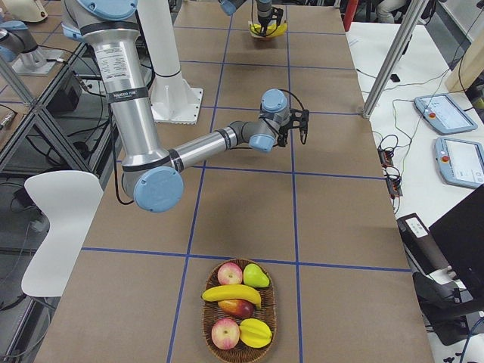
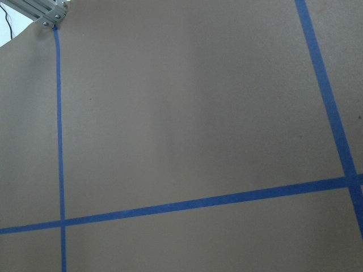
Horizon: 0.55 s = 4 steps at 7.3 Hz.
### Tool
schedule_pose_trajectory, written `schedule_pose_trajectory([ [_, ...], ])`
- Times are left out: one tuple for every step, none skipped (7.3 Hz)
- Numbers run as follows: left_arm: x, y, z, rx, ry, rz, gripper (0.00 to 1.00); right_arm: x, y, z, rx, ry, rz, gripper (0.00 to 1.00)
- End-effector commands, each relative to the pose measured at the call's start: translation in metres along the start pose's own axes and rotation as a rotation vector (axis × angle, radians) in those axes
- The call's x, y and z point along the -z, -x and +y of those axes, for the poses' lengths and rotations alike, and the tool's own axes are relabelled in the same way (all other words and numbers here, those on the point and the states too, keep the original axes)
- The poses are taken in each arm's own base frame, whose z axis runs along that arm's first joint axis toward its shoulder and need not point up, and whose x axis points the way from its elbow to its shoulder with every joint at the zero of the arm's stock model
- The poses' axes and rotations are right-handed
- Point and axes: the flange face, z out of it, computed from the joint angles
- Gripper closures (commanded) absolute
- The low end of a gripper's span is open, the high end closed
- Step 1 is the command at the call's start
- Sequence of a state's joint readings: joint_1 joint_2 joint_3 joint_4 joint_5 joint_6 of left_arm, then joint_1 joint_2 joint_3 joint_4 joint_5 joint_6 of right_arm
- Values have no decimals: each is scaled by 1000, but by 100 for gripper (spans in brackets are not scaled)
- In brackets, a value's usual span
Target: Transfer all bananas from basket to plate
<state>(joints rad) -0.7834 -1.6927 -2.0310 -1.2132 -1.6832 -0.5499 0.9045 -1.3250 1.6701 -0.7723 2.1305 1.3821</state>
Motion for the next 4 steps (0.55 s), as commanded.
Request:
schedule_pose_trajectory([
  [-36, 20, 10, -55, 32, -117, 100, -2, -1, 0, -2, 0, 4, 0],
  [-55, 22, 9, -56, 62, -146, 100, -3, -1, 0, -1, 0, 4, 0],
  [-66, 23, 9, -58, 80, -163, 100, -3, -1, 0, -3, 0, 4, 0],
  [-74, 25, 10, -57, 96, -173, 100, -3, -1, 0, -5, 0, 5, 0],
])
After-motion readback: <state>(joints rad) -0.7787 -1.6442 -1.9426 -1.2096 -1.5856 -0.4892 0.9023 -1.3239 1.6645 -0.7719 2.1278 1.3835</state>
